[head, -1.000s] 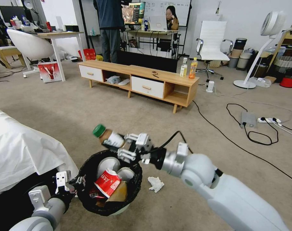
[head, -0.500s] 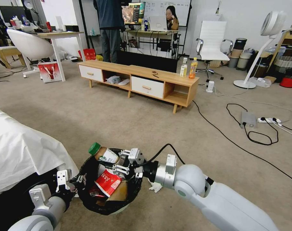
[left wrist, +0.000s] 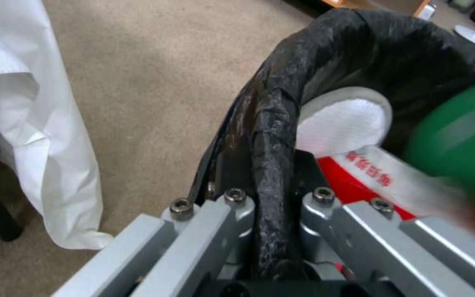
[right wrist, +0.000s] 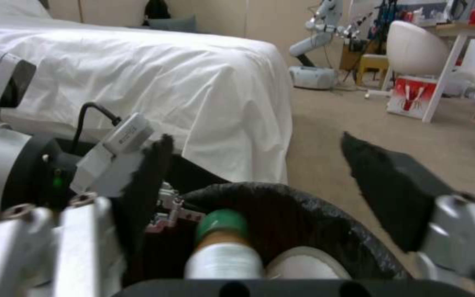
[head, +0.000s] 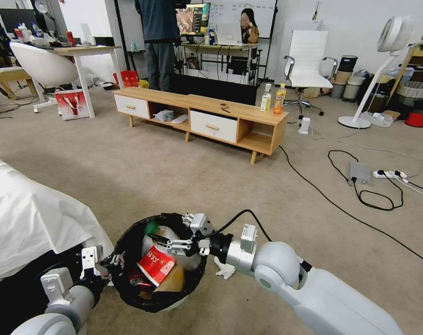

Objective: Pick up the trash bin and place the garbage on the floor into it.

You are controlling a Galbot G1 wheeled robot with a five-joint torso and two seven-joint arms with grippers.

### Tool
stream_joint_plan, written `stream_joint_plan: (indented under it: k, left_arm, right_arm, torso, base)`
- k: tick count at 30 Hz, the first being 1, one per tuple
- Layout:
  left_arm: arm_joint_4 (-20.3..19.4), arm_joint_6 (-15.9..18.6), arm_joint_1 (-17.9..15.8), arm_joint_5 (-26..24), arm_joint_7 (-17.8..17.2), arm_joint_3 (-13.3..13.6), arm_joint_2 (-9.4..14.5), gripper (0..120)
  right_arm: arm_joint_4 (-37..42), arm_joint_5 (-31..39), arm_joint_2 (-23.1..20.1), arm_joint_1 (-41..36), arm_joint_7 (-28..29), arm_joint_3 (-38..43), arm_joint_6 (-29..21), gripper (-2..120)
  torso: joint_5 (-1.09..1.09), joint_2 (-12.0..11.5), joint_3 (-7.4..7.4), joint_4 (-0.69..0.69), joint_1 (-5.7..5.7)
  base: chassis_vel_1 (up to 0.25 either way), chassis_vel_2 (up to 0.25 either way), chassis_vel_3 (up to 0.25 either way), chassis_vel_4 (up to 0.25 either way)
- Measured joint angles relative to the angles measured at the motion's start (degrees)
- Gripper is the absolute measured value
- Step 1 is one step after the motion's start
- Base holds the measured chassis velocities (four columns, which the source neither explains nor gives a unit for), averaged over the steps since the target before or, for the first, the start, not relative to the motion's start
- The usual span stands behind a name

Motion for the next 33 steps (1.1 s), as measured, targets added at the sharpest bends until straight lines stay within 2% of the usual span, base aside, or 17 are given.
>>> stream_joint_plan:
  k: [2,4,15,21,22,24,27,29,30,32,33]
  left_arm:
    - [-0.16,0.0,0.01,0.0,0.01,0.0,-0.1,4]
    - [-0.17,0.0,0.04,0.0,0.01,0.0,-0.17,4]
    - [-0.02,-0.06,0.06,0.15,0.02,-0.02,-0.32,4]
    - [0.18,-0.17,0.08,0.16,0.01,-0.59,-0.5,4]
    - [0.18,-0.17,0.08,0.16,0.01,-0.59,-0.5,4]
    - [0.19,-0.22,0.1,0.13,0.01,-0.9,-0.6,4]
    - [0.13,-0.25,0.12,0.07,0.01,-1.02,-0.61,4]
    - [-0.14,-0.29,0.19,-0.15,0.01,-1.51,-0.62,4]
    - [-0.14,-0.29,0.19,-0.15,0.01,-1.51,-0.62,4]
    - [-0.5,-0.3,0.23,-0.44,0.02,-1.79,-0.56,4]
    - [-0.5,-0.3,0.23,-0.44,0.02,-1.79,-0.56,4]
  right_arm:
    - [0.65,1.4,-0.1,-0.06,0.84,0.05,-1.08,93]
    - [0.91,2.04,-0.11,-0.06,1.27,0.05,-1.49,97]
    - [1.39,2.25,0.39,-0.04,1.72,1.43,-1.65,100]
    - [3.19,2.58,2.58,2.57,2.5,8.89,-0.09,100]
    - [3.19,2.58,2.58,2.57,2.5,8.89,-0.09,100]
    - [3.54,3.85,2.89,3.78,3.47,14.07,0.28,100]
    - [3.57,4.27,2.67,3.85,3.66,15.99,0.27,100]
    - [3.5,4.77,0.98,2.81,5.27,21.41,-1.76,100]
    - [3.5,4.77,0.98,2.81,5.27,21.41,-1.76,100]
    - [4.14,5.33,-0.74,0.24,9.67,25.57,-6.78,100]
    - [4.14,5.33,-0.74,0.24,9.67,25.57,-6.78,100]
  torso:
    - [0.0,0.0,0.0,-0.01,0.0]
    - [0.0,0.0,0.0,-0.01,0.0]
    - [0.0,0.0,0.0,0.0,0.0]
    - [0.0,0.0,0.0,0.01,0.0]
    - [0.0,0.0,0.0,0.01,0.0]
    - [0.0,0.0,0.0,-0.01,0.0]
    - [0.01,0.0,0.0,0.0,0.0]
    - [0.0,0.0,0.0,0.01,0.0]
    - [0.0,0.0,0.0,0.01,0.0]
    - [0.02,0.0,0.0,-0.02,0.0]
    - [0.02,0.0,0.0,-0.02,0.0]
  base:
    - [0.0,0.0,0.0,0.0]
    - [0.0,0.0,0.0,0.0]
    - [0.0,0.0,0.0,0.0]
    - [0.0,0.0,0.0,0.0]
    - [0.0,0.0,0.0,0.0]
    - [0.0,0.0,0.0,0.0]
    - [0.0,0.0,0.0,0.0]
    - [0.0,0.0,0.0,0.0]
    - [0.0,0.0,0.0,0.0]
    - [0.0,0.0,0.0,0.0]
    - [0.0,0.0,0.0,0.0]
